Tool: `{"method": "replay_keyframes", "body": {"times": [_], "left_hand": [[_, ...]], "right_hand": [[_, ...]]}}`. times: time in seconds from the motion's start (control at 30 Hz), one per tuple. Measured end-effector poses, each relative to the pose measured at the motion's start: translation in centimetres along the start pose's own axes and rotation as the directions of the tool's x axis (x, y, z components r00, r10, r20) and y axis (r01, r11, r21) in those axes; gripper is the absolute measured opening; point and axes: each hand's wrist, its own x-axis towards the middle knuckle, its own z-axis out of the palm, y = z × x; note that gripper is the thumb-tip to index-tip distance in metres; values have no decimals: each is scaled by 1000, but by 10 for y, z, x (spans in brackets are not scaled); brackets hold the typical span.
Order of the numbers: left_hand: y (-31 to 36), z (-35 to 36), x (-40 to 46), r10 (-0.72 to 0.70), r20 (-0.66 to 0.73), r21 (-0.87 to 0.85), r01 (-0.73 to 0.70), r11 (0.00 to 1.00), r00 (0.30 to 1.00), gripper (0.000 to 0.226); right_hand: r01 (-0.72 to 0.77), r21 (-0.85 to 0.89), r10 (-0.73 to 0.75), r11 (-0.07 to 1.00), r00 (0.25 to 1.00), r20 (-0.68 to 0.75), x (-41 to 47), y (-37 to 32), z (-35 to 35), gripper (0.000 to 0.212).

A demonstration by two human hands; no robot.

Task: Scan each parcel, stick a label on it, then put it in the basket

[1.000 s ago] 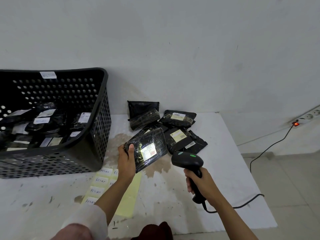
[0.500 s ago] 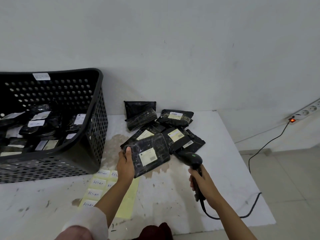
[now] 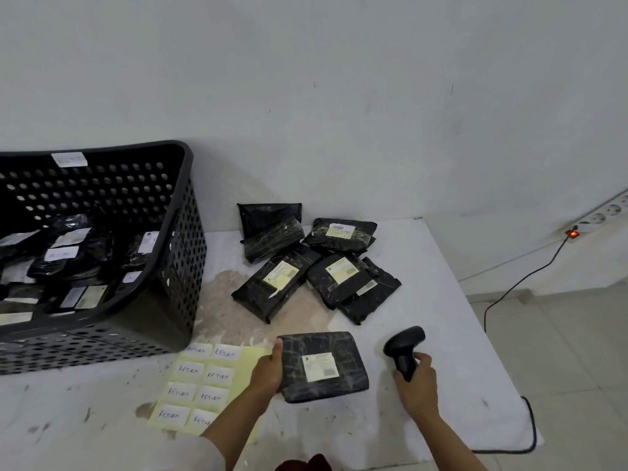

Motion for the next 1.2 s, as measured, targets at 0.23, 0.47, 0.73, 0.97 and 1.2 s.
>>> {"method": "replay_keyframes", "body": {"times": [0.23,0.47,0.73,0.97,1.2], "left_hand": [[-3,8,-8,88,108,86,-98,991,990,55],[-19,-14,-5,318,-4,211,-310,927,948,38],[-45,-72,6,372,-126,138,-356,924,919,27],[-77,-140,9,404,-112,265,-365,893,908,26],[-93,-177,20,452,-42,428,-393,814,891,25]], "right_hand": [[28,-290,-47,957,997,-57,-4,11,6,52],[100,-212,-122,972,988,-92,-4,16,9,66],[98,-160,-121,982,983,-140,4,19,2,67],[74,-167,-101,983,983,-155,1,7,2,71],[38,-63,-55,997,955,-290,-16,-16,12,63]]}}
